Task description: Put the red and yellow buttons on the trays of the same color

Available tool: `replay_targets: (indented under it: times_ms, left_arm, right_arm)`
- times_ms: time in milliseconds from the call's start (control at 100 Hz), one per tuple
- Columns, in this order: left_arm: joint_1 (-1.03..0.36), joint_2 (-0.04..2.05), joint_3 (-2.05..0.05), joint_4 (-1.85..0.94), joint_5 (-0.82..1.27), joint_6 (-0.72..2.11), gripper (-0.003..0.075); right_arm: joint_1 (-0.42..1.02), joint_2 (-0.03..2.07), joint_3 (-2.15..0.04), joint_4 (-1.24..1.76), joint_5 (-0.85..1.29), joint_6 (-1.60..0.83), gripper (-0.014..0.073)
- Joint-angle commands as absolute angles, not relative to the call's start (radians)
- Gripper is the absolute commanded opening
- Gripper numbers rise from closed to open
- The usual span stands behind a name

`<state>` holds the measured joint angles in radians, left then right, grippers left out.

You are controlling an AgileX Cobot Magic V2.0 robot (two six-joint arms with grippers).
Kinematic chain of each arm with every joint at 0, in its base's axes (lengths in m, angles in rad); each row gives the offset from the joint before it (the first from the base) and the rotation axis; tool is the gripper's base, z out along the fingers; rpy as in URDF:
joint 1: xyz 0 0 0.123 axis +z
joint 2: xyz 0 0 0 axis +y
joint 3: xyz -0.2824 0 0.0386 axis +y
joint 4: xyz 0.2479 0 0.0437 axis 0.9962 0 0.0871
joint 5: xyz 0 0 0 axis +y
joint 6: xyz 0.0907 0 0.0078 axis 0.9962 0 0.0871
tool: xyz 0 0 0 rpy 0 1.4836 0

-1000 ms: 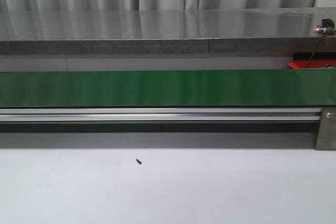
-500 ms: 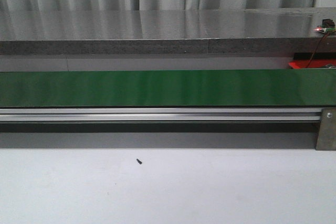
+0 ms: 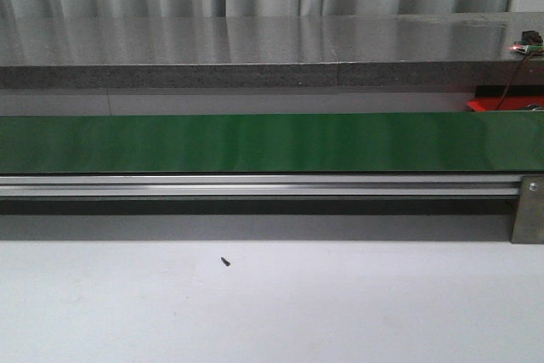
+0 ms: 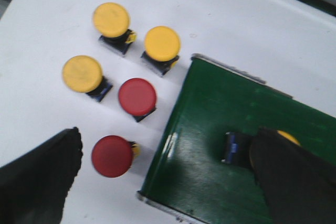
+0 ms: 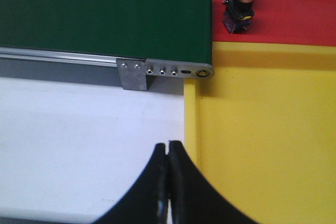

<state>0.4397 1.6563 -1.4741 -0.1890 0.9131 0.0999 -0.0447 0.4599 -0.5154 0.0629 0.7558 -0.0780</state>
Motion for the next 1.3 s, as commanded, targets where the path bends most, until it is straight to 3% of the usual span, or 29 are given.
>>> replay_targets:
  times_ms: [0, 850, 1060, 1290]
  left_arm:
    - [0.465, 1.615, -1.475, -0.184, 0.881, 0.086, 0.0621]
    - [0.517, 1.865, -1.41, -0.153, 0.81, 0.086, 0.0608]
    - [0.517, 1.873, -1.41, -0.151, 0.788, 0.086, 0.0477]
    - [0.517, 1.873, -1.41, -0.151, 0.78, 0.086, 0.0251]
  right_arm:
    - [-0.044, 0.463, -0.537, 0.067, 0.694, -0.076, -0.0069]
    - [-0.044, 0.463, -0.537, 0.067, 0.694, -0.076, -0.0069]
    - [-0.044, 0.463, -0.537, 0.067, 0.694, -0.076, -0.0069]
    - [-0.044, 0.463, -0.537, 0.067, 0.694, -0.076, -0.0069]
